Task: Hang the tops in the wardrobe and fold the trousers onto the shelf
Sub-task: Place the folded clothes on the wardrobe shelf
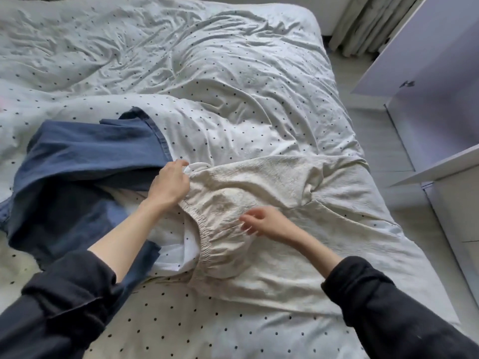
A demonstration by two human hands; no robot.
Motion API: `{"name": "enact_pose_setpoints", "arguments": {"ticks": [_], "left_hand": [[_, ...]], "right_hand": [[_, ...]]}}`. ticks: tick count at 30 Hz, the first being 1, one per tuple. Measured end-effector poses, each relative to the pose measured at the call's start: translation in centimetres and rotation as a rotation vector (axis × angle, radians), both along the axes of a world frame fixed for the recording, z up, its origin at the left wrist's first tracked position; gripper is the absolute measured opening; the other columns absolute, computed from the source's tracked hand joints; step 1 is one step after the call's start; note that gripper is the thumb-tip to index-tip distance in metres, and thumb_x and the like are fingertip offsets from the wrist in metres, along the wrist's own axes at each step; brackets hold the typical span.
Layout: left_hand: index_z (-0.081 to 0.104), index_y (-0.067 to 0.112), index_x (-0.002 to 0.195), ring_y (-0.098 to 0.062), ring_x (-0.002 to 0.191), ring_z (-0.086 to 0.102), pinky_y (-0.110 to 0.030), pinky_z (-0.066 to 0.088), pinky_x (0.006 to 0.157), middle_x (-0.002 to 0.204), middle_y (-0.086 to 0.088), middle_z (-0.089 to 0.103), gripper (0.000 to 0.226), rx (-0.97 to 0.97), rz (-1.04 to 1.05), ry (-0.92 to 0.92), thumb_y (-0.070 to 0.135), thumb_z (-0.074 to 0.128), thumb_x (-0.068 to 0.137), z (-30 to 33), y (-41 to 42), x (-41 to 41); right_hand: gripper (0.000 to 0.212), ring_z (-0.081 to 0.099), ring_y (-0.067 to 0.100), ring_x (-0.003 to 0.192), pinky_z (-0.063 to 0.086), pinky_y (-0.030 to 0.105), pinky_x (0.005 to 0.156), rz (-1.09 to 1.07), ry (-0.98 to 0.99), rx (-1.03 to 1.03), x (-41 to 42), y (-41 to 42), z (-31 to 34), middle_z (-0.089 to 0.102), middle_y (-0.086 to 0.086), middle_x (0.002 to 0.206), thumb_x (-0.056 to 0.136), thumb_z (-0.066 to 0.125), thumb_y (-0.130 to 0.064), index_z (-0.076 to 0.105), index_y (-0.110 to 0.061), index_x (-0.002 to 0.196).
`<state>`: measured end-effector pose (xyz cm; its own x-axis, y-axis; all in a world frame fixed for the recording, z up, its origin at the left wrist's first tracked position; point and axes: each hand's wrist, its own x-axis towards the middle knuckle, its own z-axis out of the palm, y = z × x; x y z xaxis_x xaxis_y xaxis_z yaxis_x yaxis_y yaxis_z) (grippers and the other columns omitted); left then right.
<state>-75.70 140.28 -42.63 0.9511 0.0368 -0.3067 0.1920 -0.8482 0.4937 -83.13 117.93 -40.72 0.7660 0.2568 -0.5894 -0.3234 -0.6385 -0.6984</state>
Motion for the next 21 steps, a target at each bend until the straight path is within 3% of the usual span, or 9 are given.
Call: {"name": "enact_pose_setpoints", "arguments": {"ticks": [4, 9, 17, 19, 21], "left_hand": [[0.045, 0.014, 0.136, -0.025, 0.133, 0.032, -0.047, 0.026, 0.107, 0.142, -0.008, 0.042, 0.041, 0.185, -0.165, -0.074, 0.015, 0.04, 0.095, -1.0, -4.4, 0.5], [0.04, 0.014, 0.141, -0.023, 0.138, 0.029, -0.041, 0.021, 0.11, 0.146, -0.01, 0.037, 0.043, 0.177, -0.287, -0.116, 0.017, 0.041, 0.097, -3.4, -13.1, 2.2], [0.028, 0.019, 0.146, -0.021, 0.14, 0.023, -0.052, 0.014, 0.113, 0.151, -0.005, 0.029, 0.049, 0.268, -0.333, -0.129, 0.026, 0.038, 0.099, -8.9, -26.6, 7.5], [0.026, 0.024, 0.147, -0.023, 0.132, 0.033, -0.05, 0.023, 0.107, 0.143, -0.005, 0.039, 0.051, 0.321, -0.309, -0.172, 0.035, 0.038, 0.098, -9.3, -28.0, 8.6], [0.028, 0.028, 0.145, -0.023, 0.124, 0.04, -0.043, 0.028, 0.098, 0.135, -0.005, 0.047, 0.055, 0.365, -0.366, -0.152, 0.048, 0.039, 0.095, -9.3, -29.3, 9.6]], "right_hand": [[0.024, 0.067, 0.023, 0.088, 0.052, 0.04, 0.085, -0.15, -0.192, -0.165, 4.0, -7.5, -2.1, 0.071, 0.009, 0.094, 0.096, 0.05, -0.021, 0.068, -0.006, 0.102], [0.033, 0.054, 0.028, 0.116, 0.041, 0.035, 0.093, -0.112, -0.309, -0.461, 9.0, -17.7, -6.0, 0.06, 0.012, 0.126, 0.097, 0.042, -0.015, 0.053, -0.01, 0.128], [0.08, 0.014, 0.026, 0.143, 0.02, 0.056, 0.111, 0.143, -0.312, -0.728, 17.5, -29.8, -13.3, 0.017, 0.005, 0.155, 0.082, 0.047, 0.004, 0.014, -0.023, 0.15], [0.066, 0.021, 0.026, 0.14, 0.017, 0.058, 0.11, 0.298, -0.292, -0.841, 19.1, -30.9, -14.0, 0.028, 0.007, 0.15, 0.084, 0.048, -0.003, 0.028, -0.02, 0.145], [0.039, 0.042, 0.027, 0.125, 0.021, 0.056, 0.107, 0.391, -0.423, -0.999, 20.0, -32.0, -14.1, 0.05, 0.008, 0.13, 0.084, 0.049, -0.008, 0.052, -0.015, 0.122]]}}
